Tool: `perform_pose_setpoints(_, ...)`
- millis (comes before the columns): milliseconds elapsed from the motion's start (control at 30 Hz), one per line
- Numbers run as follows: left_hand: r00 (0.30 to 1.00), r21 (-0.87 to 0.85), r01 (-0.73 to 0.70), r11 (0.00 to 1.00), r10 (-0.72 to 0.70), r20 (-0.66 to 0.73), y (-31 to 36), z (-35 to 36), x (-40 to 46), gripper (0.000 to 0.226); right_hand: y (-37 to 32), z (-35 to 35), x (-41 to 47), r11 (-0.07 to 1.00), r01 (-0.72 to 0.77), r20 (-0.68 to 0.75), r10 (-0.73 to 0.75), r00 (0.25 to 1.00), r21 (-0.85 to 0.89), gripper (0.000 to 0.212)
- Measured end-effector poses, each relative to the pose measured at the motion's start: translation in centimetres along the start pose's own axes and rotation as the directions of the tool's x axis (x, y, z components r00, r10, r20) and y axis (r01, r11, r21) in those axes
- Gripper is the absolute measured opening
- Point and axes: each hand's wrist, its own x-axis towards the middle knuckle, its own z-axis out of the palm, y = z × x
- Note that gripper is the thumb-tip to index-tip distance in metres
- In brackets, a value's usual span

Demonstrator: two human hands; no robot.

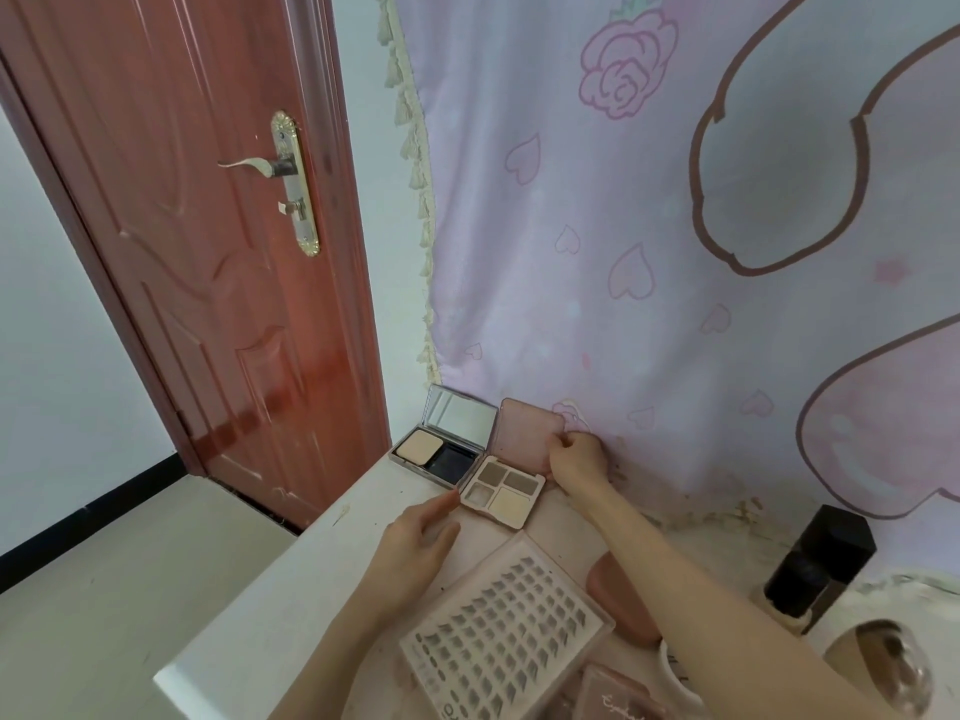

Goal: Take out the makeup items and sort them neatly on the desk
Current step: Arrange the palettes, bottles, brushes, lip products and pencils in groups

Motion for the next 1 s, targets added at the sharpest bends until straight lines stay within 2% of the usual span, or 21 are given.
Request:
perform_pose_setpoints(167,1.000,-0.029,0.009,1.000,-0.008,0.006,0.0,0.0,0.0,0.036,-0.2,-0.4,-0.6,0.998,-0.001,-0.014,0.002,1.000,0.066,0.021)
perform_pose_setpoints(300,1.000,-0.052,0.008,0.999,-0.008,0.011,0.0,0.2,0.1,0.035,0.1,-0.9,-1.0,0.996,0.023,0.055,-0.028,0.998,0.086,0.023)
perform_pose_setpoints(400,0.999,-0.104,0.032,0.994,-0.030,0.024,0.2,0.1,0.3,0.034,0.1,-1.4,-1.5,0.998,0.053,0.120,-0.054,0.991,0.014,0.028)
perform_pose_setpoints(600,0.994,-0.152,0.075,0.986,-0.062,0.090,0.7,-0.3,0.2,0.035,-0.4,-3.5,-3.0,0.986,0.118,0.154,-0.099,0.983,-0.118,0.037)
perform_pose_setpoints(667,0.995,-0.153,0.075,0.985,-0.064,0.077,0.9,-0.5,-0.3,0.034,-0.6,-4.9,-4.2,0.961,0.188,0.175,-0.153,0.973,-0.203,0.028)
perform_pose_setpoints(700,0.996,-0.147,0.070,0.987,-0.060,0.071,1.0,-0.6,-0.6,0.033,-0.6,-5.5,-4.8,0.936,0.225,0.195,-0.176,0.965,-0.270,0.018)
perform_pose_setpoints(733,0.996,-0.124,0.063,0.990,-0.054,0.072,0.9,-0.6,-0.9,0.033,-0.7,-6.2,-5.3,0.894,0.263,0.227,-0.190,0.955,-0.362,0.018)
perform_pose_setpoints(833,0.994,0.075,0.008,0.997,-0.016,0.108,0.2,-0.9,-2.3,0.034,-0.6,-8.4,-7.4,0.706,0.341,0.381,-0.108,0.918,-0.621,0.039)
perform_pose_setpoints(933,0.992,0.155,-0.038,0.987,0.019,0.124,-0.5,-2.3,-3.3,0.034,-0.2,-9.9,-8.8,0.548,0.390,0.460,-0.011,0.888,-0.740,0.051)
perform_pose_setpoints(1000,0.986,0.233,-0.095,0.968,0.059,0.158,-0.9,-3.3,-3.5,0.036,0.0,-10.4,-9.5,0.493,0.398,0.484,0.054,0.874,-0.774,0.055)
